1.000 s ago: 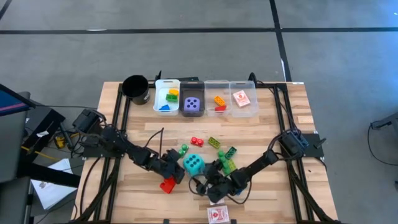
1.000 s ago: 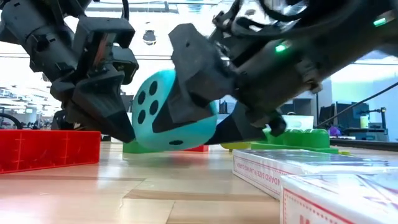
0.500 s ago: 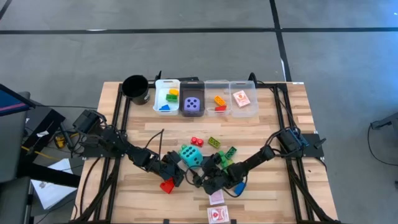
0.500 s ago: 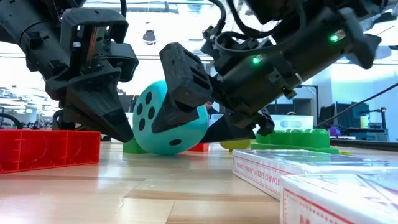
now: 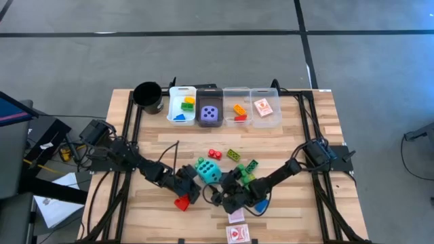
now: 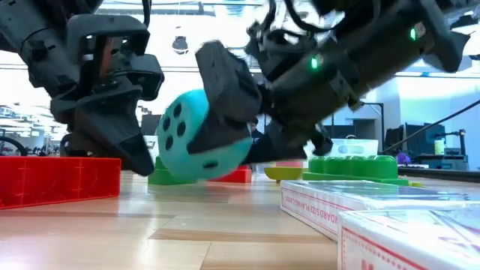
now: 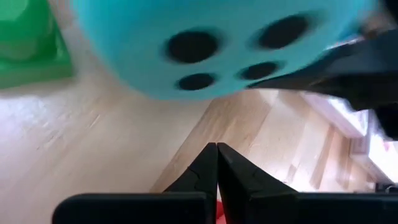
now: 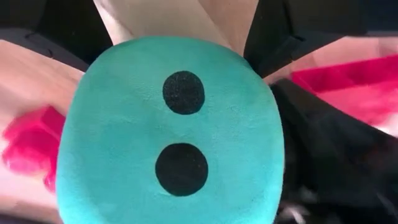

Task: Pick & Place Toys
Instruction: Put the blue dice into the black transparent bin

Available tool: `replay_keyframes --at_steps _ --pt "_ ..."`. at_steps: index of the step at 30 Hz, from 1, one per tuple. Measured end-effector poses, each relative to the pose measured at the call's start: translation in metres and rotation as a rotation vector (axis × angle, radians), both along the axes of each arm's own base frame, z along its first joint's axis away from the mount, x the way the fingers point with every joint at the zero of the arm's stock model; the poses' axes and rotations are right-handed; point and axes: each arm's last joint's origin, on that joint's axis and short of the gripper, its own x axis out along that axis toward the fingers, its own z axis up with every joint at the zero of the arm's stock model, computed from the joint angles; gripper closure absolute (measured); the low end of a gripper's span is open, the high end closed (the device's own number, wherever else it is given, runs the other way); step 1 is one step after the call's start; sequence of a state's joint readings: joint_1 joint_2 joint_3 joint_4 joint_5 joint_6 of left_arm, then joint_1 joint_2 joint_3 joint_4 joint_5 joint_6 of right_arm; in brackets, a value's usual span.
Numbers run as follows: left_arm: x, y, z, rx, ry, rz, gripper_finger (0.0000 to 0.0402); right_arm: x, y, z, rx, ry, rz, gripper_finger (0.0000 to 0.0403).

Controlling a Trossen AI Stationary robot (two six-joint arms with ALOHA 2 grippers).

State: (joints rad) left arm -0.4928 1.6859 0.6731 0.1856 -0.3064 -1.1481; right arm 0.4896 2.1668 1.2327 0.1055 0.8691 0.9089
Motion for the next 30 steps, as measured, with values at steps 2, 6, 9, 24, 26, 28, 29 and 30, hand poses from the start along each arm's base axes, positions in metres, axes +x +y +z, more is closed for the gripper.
replay_keyframes --at_steps 2,6,9,24,26,28,29,30 --pt "-0.003 -0.002 -0.002 0.007 0.030 -0.017 0.0401 0.000 0.000 0.007 -0.024 -0.009 0.001 0.0085" --pt "-0.012 -0.007 -0.006 0.033 0.097 -0.054 0.0401 0.000 -0.004 0.028 -0.095 -0.035 -0.019 0.0076" --pt "-0.017 -0.011 -0.008 0.055 0.122 -0.071 0.0402 -0.001 -0.009 0.048 -0.156 -0.061 -0.050 0.0075" --pt "-0.013 -0.030 0.007 -0.217 0.002 -0.041 0.0402 -0.009 -0.131 0.146 -0.154 -0.024 -0.249 0.0074" --pt "-0.011 -0.031 0.017 -0.265 -0.059 -0.041 0.0402 -0.010 -0.157 0.154 -0.105 -0.008 -0.249 0.0074" --pt "-0.009 -0.032 0.029 -0.302 -0.137 -0.037 0.0401 -0.010 -0.181 0.159 -0.074 -0.001 -0.239 0.0074" --pt "-0.008 -0.031 0.036 -0.315 -0.167 -0.030 0.0402 -0.011 -0.194 0.160 -0.063 0.014 -0.236 0.0074" --pt "-0.008 -0.029 0.041 -0.321 -0.195 -0.028 0.0402 -0.011 -0.207 0.161 -0.049 0.021 -0.232 0.0074"
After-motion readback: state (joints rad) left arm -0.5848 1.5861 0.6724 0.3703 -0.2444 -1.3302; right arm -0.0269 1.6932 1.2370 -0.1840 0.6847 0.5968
